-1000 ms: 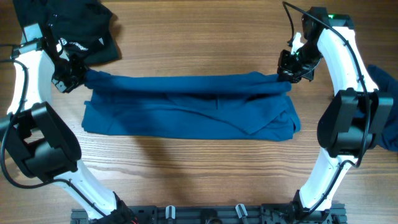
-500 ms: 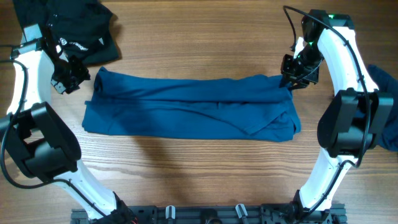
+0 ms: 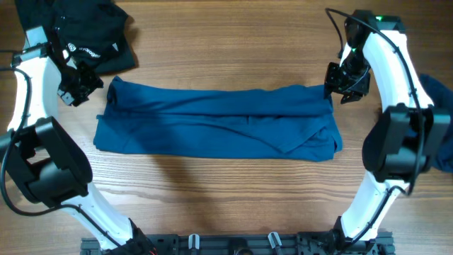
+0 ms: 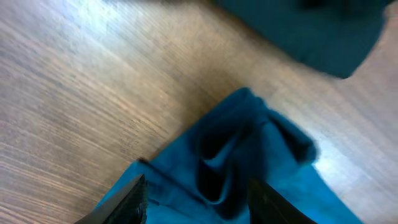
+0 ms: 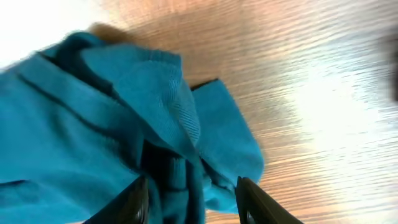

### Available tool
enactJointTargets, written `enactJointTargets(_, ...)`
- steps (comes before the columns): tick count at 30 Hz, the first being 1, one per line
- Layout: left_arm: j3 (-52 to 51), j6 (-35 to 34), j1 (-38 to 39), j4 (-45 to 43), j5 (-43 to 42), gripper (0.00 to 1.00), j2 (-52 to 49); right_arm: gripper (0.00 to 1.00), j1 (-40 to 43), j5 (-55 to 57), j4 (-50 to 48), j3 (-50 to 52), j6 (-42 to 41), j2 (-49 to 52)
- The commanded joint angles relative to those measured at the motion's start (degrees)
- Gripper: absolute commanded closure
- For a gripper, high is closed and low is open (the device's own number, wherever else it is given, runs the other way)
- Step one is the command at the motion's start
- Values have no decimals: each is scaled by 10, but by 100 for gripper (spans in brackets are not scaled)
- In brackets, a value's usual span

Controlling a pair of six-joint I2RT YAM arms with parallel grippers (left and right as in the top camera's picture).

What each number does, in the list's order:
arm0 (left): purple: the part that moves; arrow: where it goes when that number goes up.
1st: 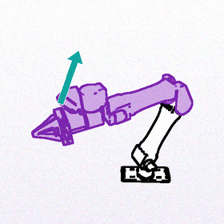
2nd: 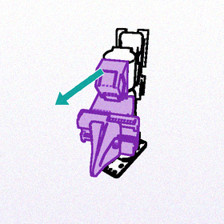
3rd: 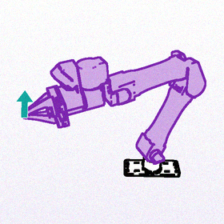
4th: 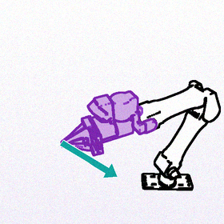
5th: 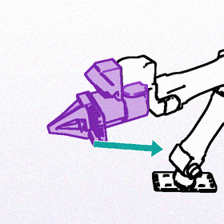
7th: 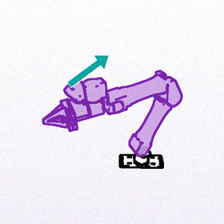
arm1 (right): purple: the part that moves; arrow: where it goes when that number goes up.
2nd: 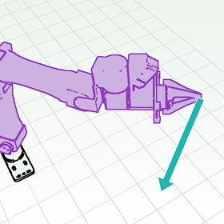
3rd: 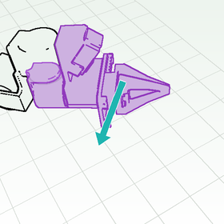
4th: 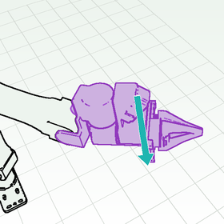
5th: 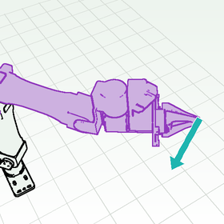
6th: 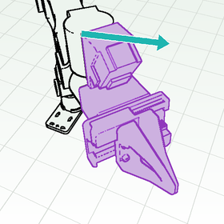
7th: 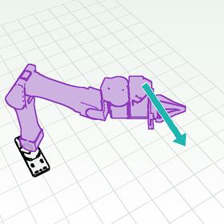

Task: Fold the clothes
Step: 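Release the corners and raise both grippers off the shirt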

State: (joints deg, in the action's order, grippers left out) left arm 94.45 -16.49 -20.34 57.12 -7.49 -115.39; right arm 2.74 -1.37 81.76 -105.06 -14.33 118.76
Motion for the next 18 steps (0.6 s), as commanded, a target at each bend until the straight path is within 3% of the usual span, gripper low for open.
enactJointTargets(1,50,-17,3,-8,-34,48,63,54,2,3,-25,-9,-7,-99)
enactJointTargets(5,59,-39,26,-39,-57,42,120,48,2,-74,-67,-9,19,-170)
enactJointTargets(8,59,-39,83,-40,-66,33,149,41,-4,-206,-92,-8,63,-185)
enactJointTargets(11,55,-34,148,-17,-66,24,141,40,-25,-216,-104,2,68,-172)
enactJointTargets(18,27,-35,257,7,-64,27,78,39,-76,-214,-173,100,66,-154)
